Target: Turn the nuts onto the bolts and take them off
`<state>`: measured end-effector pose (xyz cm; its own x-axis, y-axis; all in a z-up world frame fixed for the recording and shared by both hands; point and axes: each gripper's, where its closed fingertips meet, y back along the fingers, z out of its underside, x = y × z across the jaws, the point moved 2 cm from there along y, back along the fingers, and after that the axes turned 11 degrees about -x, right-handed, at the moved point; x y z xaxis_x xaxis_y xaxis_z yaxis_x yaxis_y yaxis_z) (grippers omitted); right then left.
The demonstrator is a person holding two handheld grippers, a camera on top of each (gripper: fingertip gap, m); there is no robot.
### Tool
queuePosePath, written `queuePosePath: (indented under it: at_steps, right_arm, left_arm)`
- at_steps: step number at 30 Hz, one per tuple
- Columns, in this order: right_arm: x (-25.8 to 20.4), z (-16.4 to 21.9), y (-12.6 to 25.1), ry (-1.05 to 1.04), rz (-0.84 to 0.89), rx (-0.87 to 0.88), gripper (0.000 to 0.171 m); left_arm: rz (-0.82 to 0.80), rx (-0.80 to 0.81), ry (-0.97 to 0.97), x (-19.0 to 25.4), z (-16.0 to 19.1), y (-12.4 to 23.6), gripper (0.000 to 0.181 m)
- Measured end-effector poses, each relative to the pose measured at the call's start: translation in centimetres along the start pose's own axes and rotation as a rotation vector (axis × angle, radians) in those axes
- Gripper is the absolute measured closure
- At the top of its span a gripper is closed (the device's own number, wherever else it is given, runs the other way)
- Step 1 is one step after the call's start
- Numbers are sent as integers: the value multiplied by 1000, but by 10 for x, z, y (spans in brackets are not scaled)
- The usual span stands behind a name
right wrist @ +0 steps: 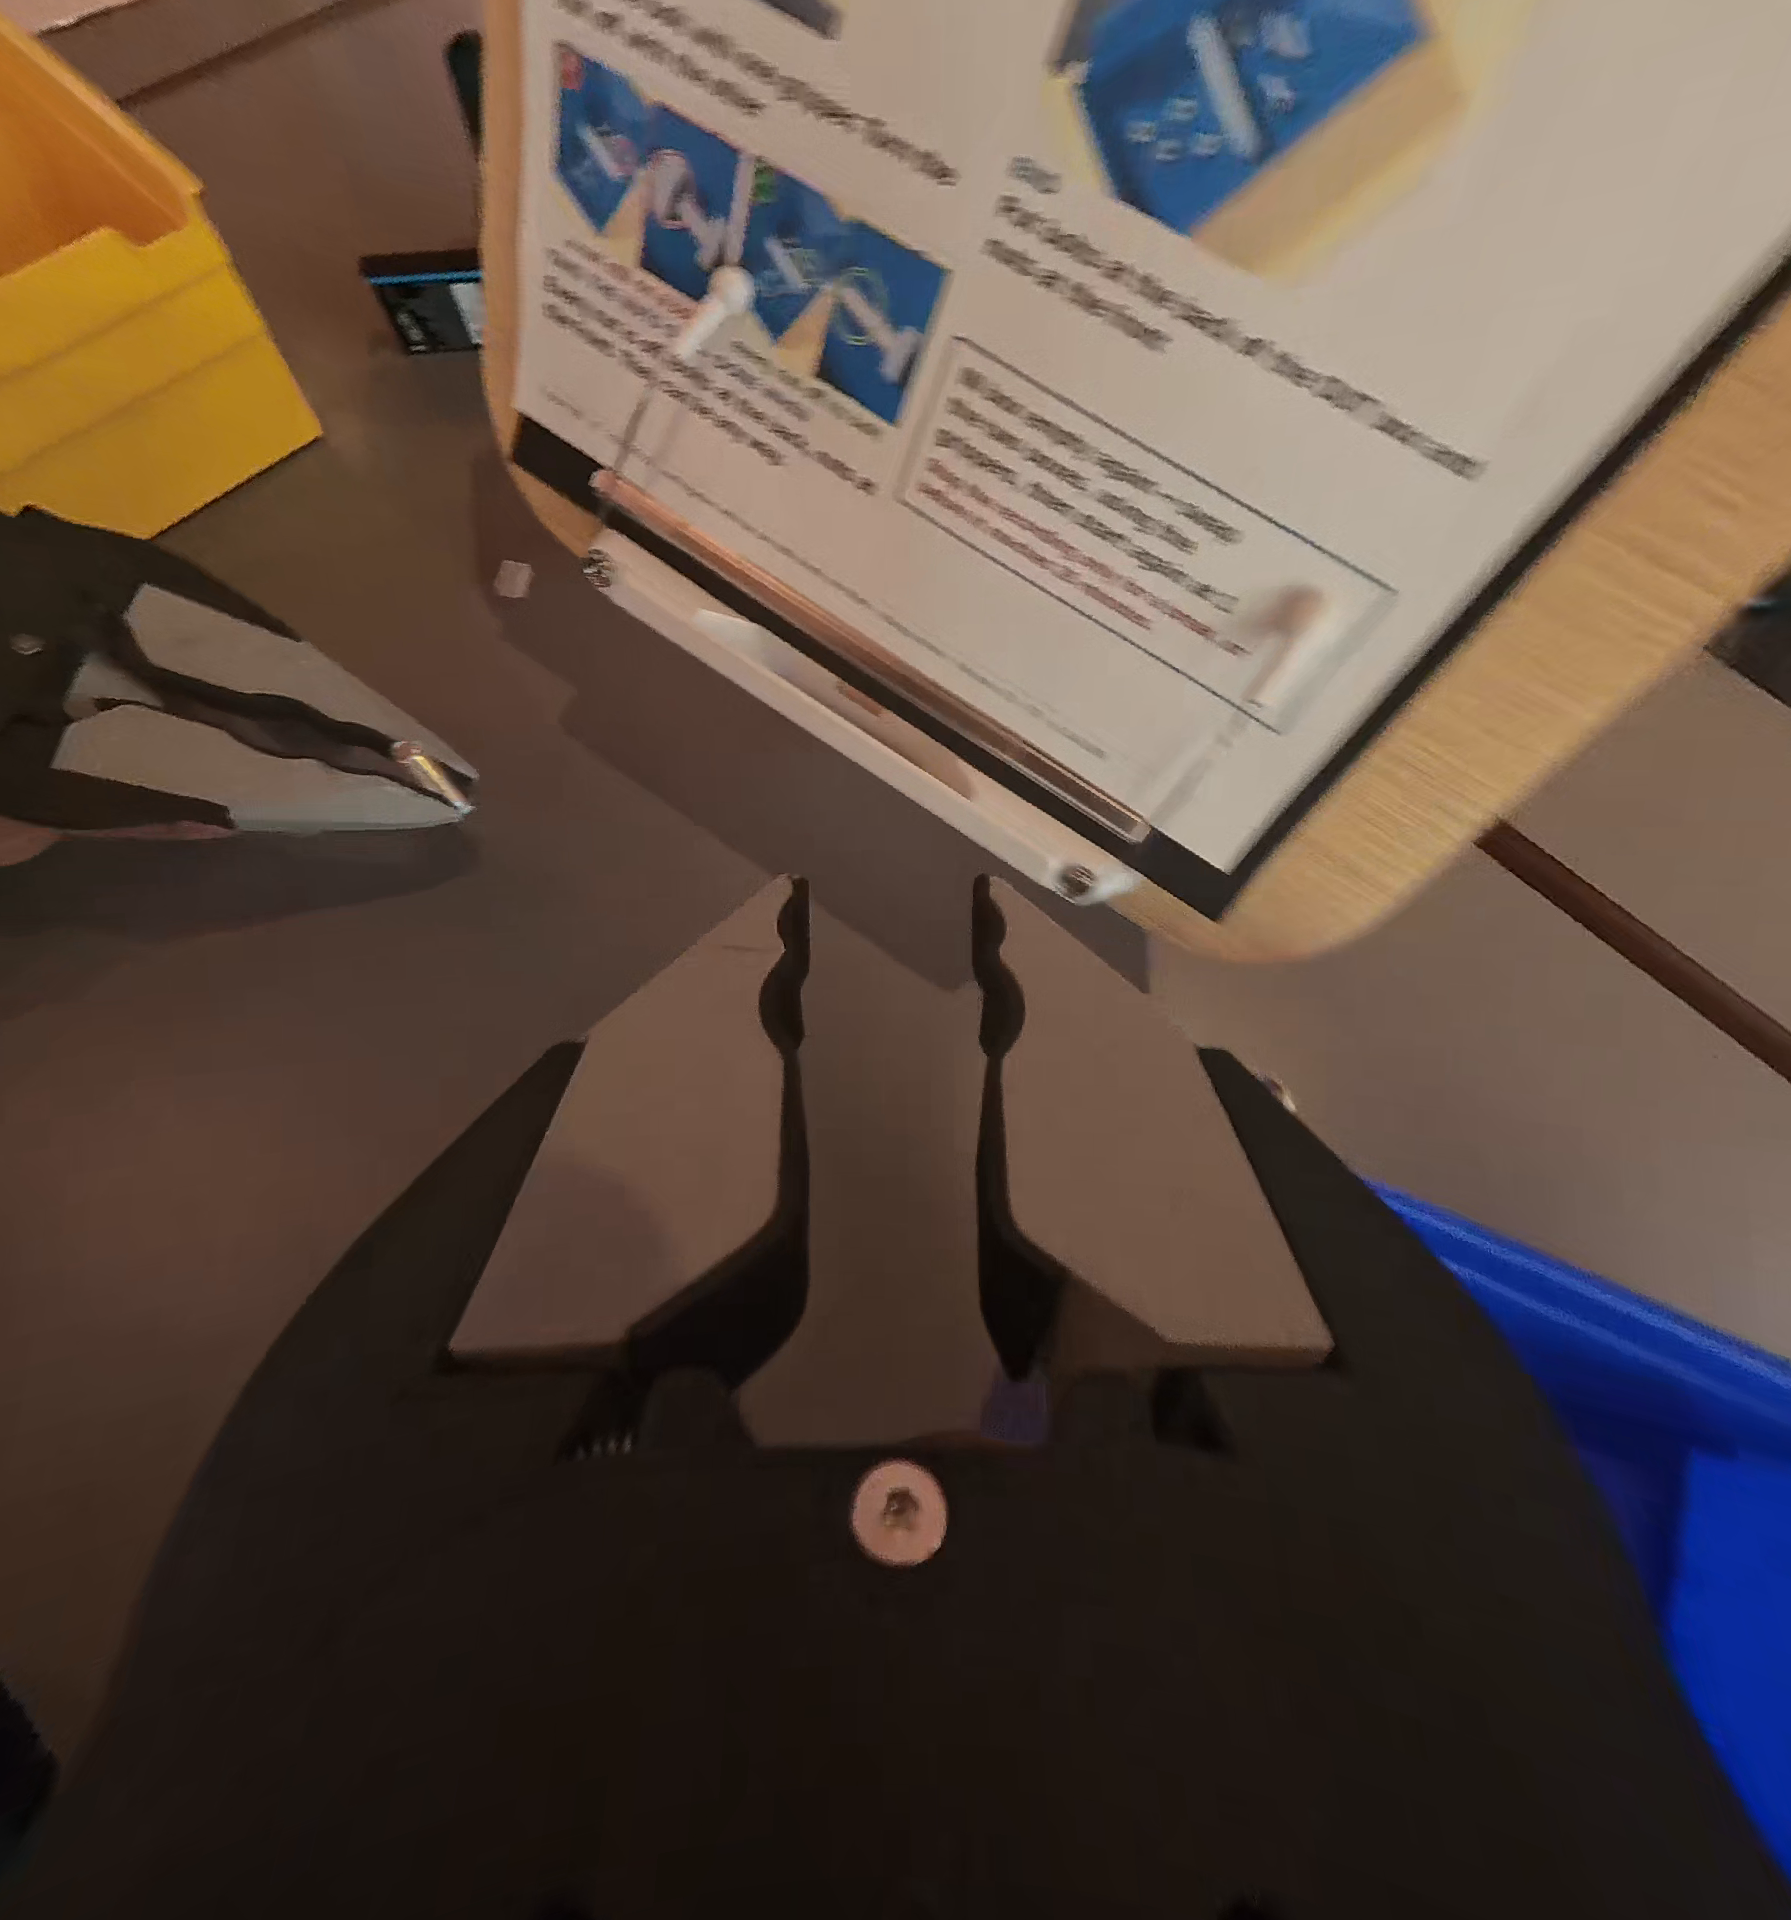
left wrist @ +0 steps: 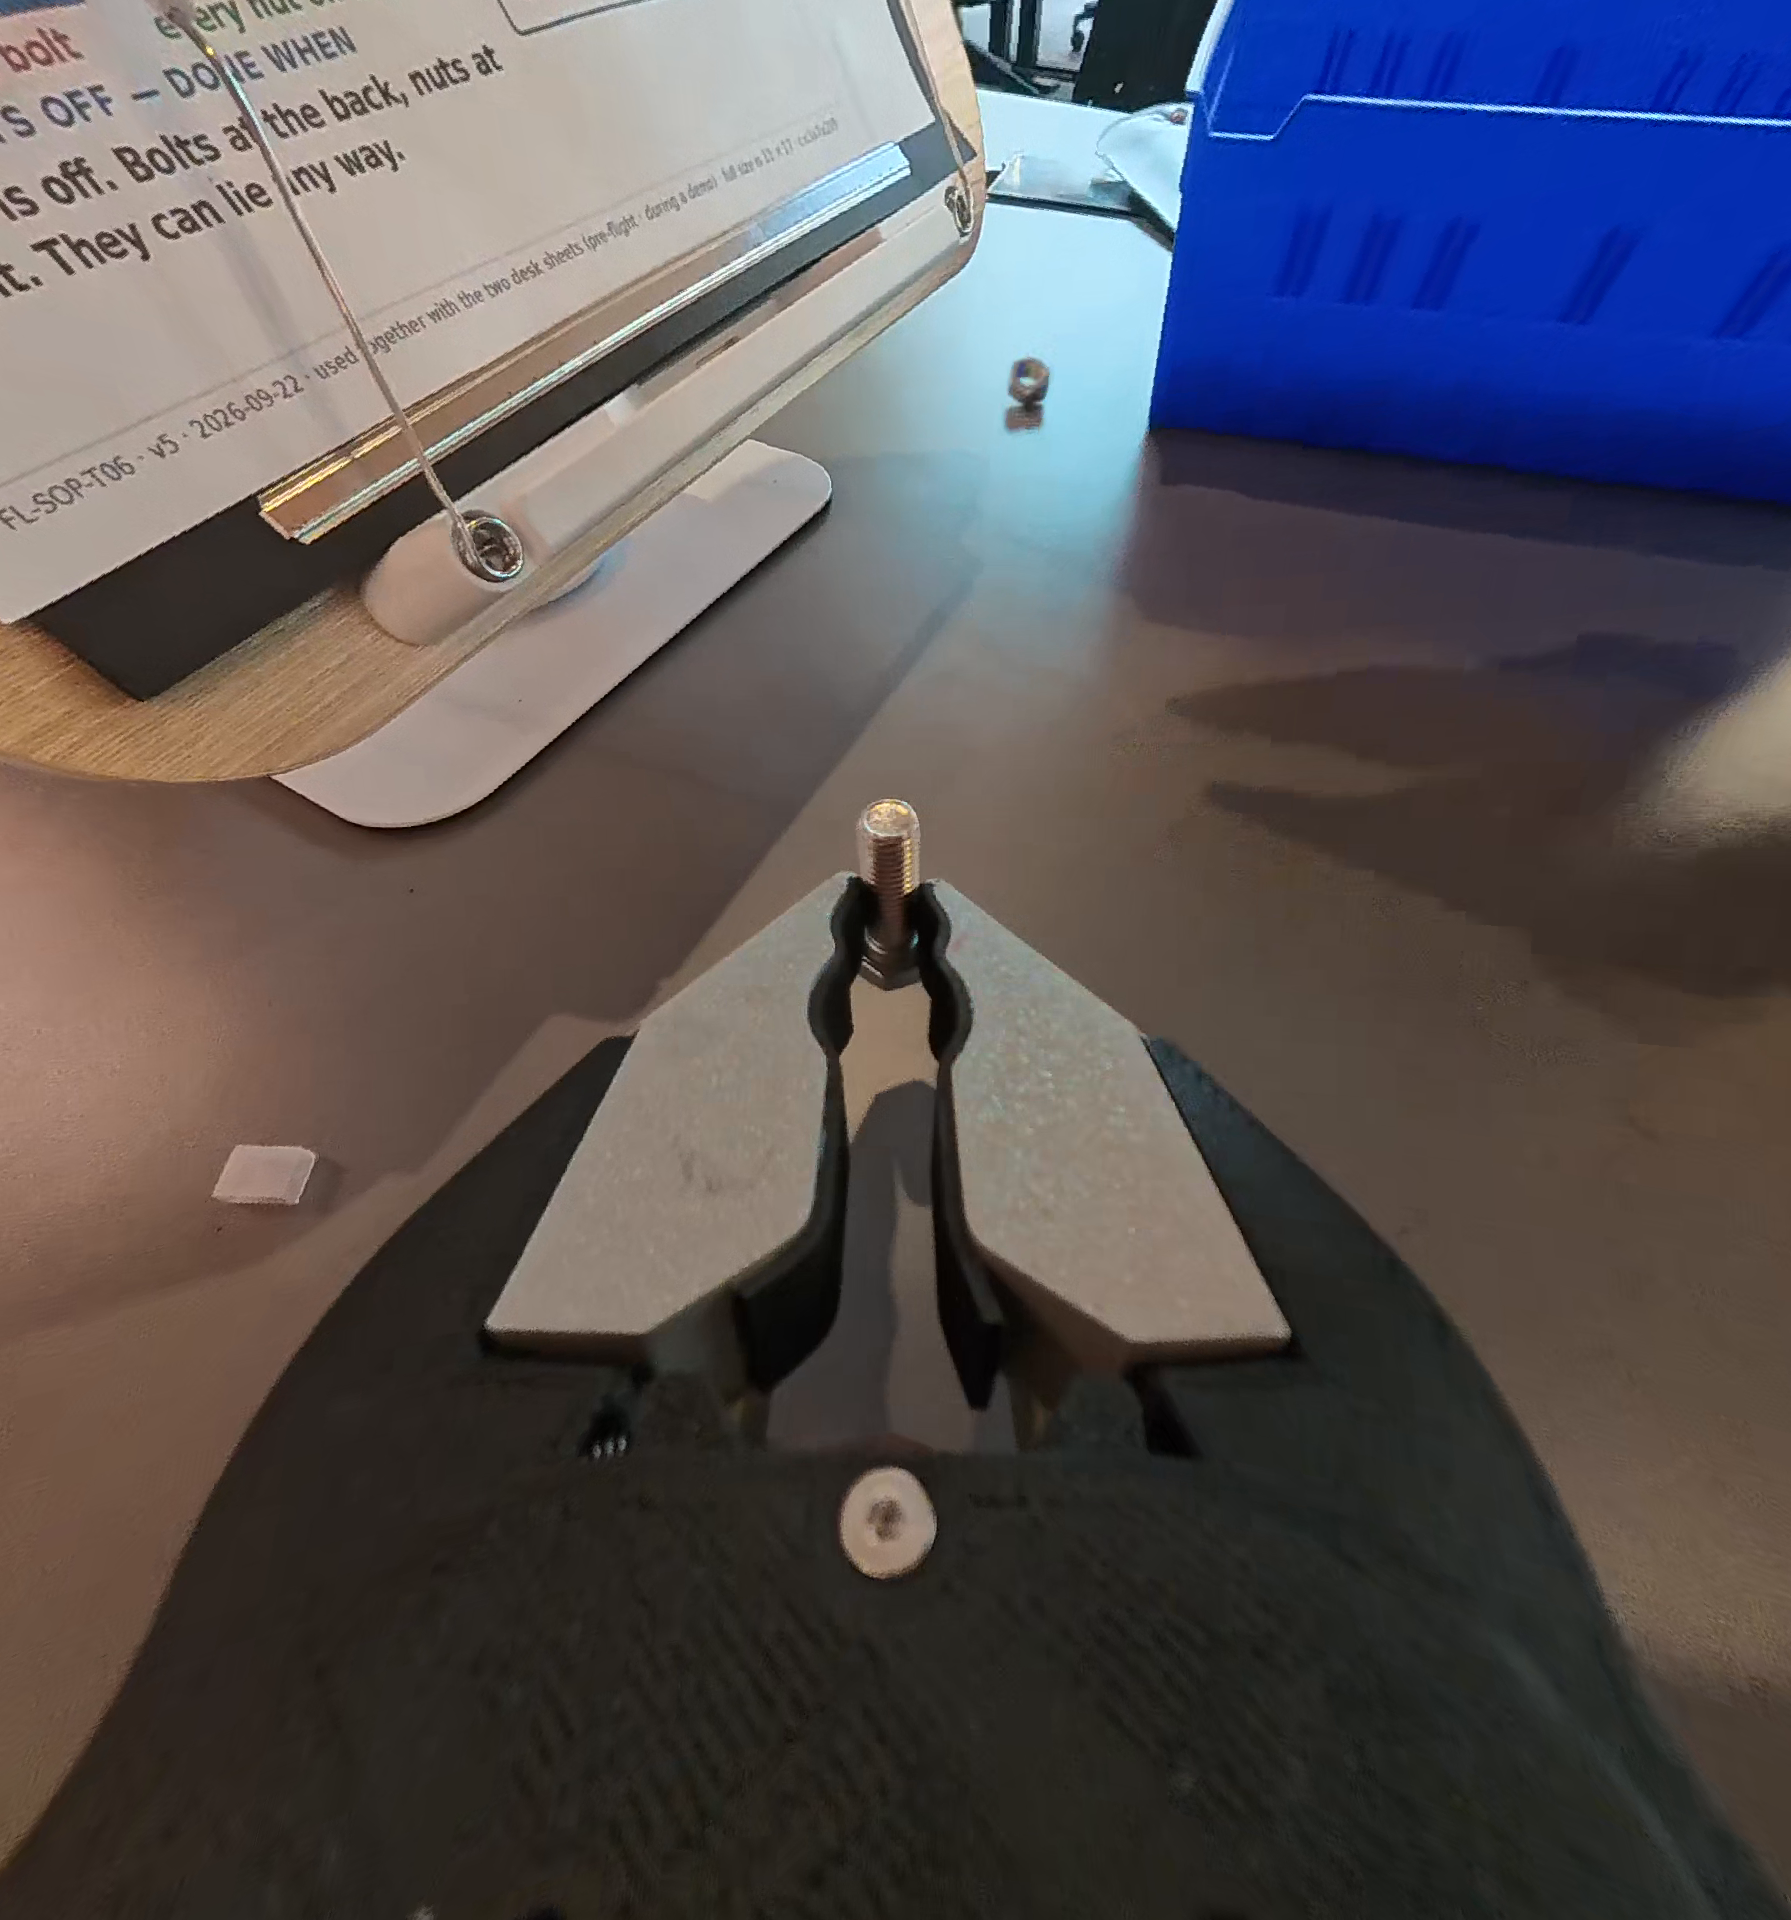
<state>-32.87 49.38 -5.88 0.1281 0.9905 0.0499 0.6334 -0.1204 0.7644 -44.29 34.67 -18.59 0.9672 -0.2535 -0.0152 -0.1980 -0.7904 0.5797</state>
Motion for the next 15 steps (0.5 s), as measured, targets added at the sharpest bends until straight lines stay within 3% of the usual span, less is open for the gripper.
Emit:
queuePosePath:
  at_steps: [3,11,15]
  right_arm:
    - [38,13,8,-60,60,-80,142]
    - [150,59,-56,-188,244,-493,144]
    - [156,75,-71,-288,127,-529,148]
  left_arm:
    - [6,3,-12,4,-1,-1,174]
    - [-6,8,-18,2,-1,1,174]
    - [-9,25,-9,0,-3,5,174]
